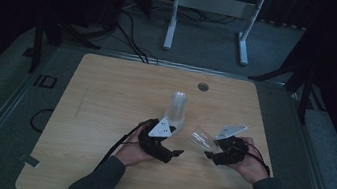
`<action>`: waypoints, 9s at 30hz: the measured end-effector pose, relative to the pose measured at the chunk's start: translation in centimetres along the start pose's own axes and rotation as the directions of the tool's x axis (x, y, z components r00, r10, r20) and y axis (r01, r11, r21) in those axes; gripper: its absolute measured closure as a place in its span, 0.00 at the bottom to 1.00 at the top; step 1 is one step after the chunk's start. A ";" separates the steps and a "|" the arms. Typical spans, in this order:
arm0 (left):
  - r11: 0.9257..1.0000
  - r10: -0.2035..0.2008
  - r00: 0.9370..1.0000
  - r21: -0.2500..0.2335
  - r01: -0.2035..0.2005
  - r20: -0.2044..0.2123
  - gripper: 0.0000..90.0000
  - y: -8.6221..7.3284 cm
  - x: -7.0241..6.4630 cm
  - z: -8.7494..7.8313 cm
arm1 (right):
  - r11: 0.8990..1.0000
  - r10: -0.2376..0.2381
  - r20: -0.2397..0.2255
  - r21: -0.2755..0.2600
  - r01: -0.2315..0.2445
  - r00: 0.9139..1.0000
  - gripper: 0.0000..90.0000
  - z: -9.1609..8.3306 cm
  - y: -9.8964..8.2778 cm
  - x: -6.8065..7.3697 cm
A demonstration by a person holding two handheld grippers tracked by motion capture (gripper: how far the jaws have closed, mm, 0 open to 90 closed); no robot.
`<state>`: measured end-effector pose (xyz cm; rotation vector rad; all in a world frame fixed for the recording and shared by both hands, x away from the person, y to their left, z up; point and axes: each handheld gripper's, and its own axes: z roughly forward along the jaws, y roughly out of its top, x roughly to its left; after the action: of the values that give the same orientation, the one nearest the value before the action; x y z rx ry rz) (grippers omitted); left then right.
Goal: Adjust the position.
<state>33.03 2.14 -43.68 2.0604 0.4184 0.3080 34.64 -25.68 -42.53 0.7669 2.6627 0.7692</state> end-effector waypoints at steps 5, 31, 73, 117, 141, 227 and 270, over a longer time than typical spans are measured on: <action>1.000 -0.011 1.000 -0.009 0.011 0.005 0.20 0.0 0.1 0.0 | 0.999 0.015 0.014 -0.029 -0.015 1.000 0.46 -0.2 0.0 0.2; 0.999 -0.030 0.999 -0.035 0.029 -0.024 0.20 0.5 0.2 -0.4 | 0.971 0.216 0.125 -0.129 -0.200 0.968 0.46 -0.3 -2.3 -0.6; 0.997 -0.050 0.998 -0.063 0.048 -0.028 0.20 1.2 0.0 -0.1 | 0.832 0.543 0.382 -0.361 -0.421 0.748 0.46 0.3 -4.1 -0.5; 0.992 -0.087 0.996 -0.096 0.084 -0.019 0.22 2.3 -0.1 1.0 | 0.721 0.645 0.442 -0.621 -0.306 0.623 0.46 -0.6 -4.9 1.2; 0.983 -0.147 0.988 -0.114 0.141 -0.045 0.22 3.7 0.2 2.0 | 0.703 0.640 0.458 -0.672 -0.231 0.617 0.46 -0.7 -4.3 2.3; 0.890 -0.386 0.909 -0.194 0.412 0.157 0.23 11.3 0.4 10.7 | 0.689 0.621 0.444 -0.702 -0.180 0.645 0.46 -0.5 -3.3 3.8; 0.934 -0.286 0.957 -0.212 0.289 0.045 0.30 12.3 -1.3 10.7 | 0.713 0.577 0.400 -0.672 -0.200 0.712 0.45 0.1 -3.2 3.6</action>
<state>37.99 -12.57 -38.34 1.7583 0.6424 0.1549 30.40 -25.93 -44.77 1.1931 1.5550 1.1561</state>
